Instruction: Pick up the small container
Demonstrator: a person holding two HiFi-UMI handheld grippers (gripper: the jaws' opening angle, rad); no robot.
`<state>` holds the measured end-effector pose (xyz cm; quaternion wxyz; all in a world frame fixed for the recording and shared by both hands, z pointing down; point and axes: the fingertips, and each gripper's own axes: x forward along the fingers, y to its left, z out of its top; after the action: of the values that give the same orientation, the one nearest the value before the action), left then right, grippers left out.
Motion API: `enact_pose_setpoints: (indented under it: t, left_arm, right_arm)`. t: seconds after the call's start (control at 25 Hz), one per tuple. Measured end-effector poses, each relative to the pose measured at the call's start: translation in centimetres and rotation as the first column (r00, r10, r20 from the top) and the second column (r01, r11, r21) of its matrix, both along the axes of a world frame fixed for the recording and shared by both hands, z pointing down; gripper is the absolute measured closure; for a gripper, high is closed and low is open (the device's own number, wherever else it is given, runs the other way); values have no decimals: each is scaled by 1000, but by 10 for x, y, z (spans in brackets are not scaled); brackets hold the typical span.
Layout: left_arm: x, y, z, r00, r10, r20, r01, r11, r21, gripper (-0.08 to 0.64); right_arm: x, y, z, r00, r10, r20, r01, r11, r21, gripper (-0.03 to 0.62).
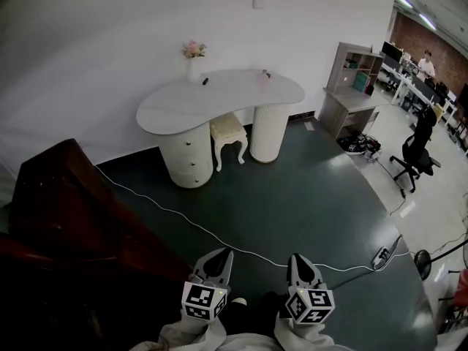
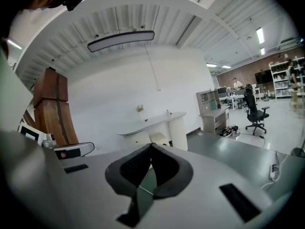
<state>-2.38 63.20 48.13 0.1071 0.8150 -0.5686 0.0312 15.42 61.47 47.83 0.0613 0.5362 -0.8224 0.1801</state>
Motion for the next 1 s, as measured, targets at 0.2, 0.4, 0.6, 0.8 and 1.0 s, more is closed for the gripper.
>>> enact_pose_setpoints:
  t: [0.2,0.4,0.6,0.8,1.0]
  left_arm:
    - [-4,8,8,1000,-4,-6,4,1000,-30,532]
    - [-7,8,6,1000,-14,-8,13,999,-34,532]
    - [-12,10,6,1000,-30,-6,30,999,-43,532]
    - [-7,-7,17,1000,-16,-7,16,998,-56,532]
    - [-2,-39,20,1000,-2,20,3,999,-50,532]
  right_arm:
    - [-8,3,4,1000,-16,-8,16,1000,-22,541]
    - [-17,0,-2,999,-47,-22,46,999,-20,541]
    - [-20,0,-4,998,-59,-29,58,998,-30,541]
    - [-13,-15,13,999,-46,-22,45,997,-55,541]
    - [-6,-44,28,999,-34,-2,34,996,-77,541]
